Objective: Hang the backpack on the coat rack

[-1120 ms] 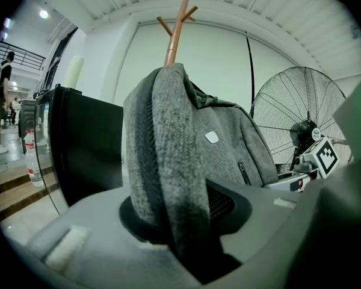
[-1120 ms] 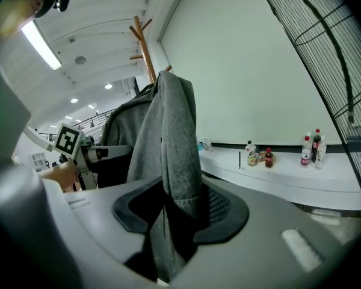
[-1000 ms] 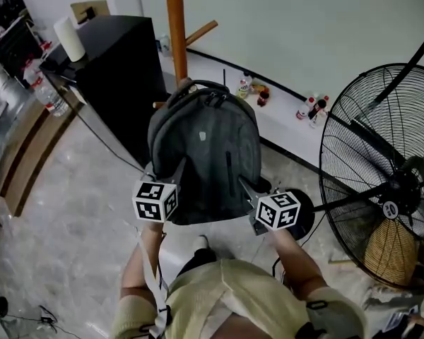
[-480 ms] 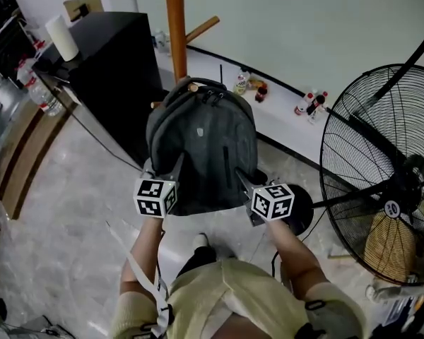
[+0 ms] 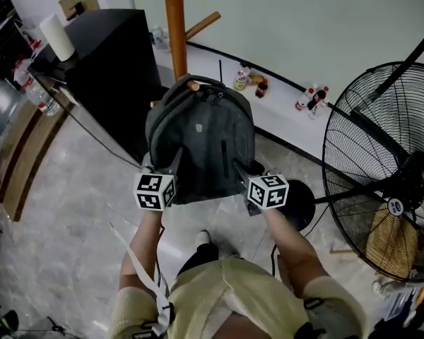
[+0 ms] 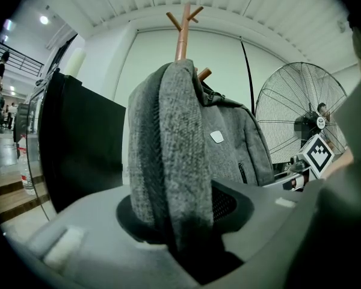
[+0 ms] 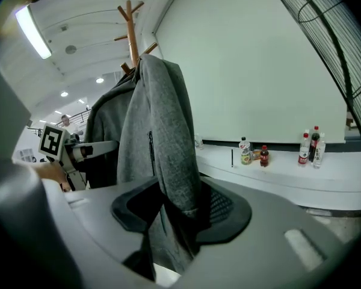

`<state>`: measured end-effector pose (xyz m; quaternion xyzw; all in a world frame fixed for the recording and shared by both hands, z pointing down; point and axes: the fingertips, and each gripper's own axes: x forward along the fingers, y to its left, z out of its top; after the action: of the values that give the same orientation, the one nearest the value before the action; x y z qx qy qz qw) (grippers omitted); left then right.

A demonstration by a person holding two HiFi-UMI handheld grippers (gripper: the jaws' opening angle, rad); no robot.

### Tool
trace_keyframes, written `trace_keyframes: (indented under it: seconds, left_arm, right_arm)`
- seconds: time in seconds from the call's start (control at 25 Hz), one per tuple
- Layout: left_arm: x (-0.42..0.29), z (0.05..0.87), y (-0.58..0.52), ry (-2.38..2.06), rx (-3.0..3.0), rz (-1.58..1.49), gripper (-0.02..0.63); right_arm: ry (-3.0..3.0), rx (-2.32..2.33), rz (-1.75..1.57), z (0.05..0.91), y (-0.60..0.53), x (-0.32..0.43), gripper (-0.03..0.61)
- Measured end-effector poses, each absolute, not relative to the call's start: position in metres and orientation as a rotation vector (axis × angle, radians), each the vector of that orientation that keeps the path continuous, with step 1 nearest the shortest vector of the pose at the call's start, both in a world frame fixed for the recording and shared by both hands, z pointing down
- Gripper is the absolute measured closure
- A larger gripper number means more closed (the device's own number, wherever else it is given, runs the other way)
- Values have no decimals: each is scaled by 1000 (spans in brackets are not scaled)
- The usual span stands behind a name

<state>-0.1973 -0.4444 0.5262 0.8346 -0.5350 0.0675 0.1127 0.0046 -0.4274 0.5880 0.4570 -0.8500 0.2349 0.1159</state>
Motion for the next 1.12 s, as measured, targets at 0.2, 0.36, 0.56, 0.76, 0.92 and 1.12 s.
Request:
trace_keyframes:
  seconds: [0.2,0.36,0.56,0.76,0.92,1.12]
  left_arm:
    - [-202,532,-453,-1572,2469,190,431]
    - [-209,536,-459,-1598,2462,194,394]
    - [-212,541,-468,-1592,2447,206,366]
    - [-216,546,-476,-1584,2429,220,346]
    - [-219,547,-482,-1613,2424,242,317]
    - [-230,554,-482,-1689,2379,340,278]
  right_arm:
    - [-2467,1371,691,598,-438,3,391]
    - [-2448,1382,687,604,-445,2,379]
    - [-2424,1413,674,608,-449,3,370]
    - [-2382,1457,637,610,-452,2,365]
    - [-2358,1492,618,611,-455,3,353]
    - [-2347,1484,628,611,-454,3,344]
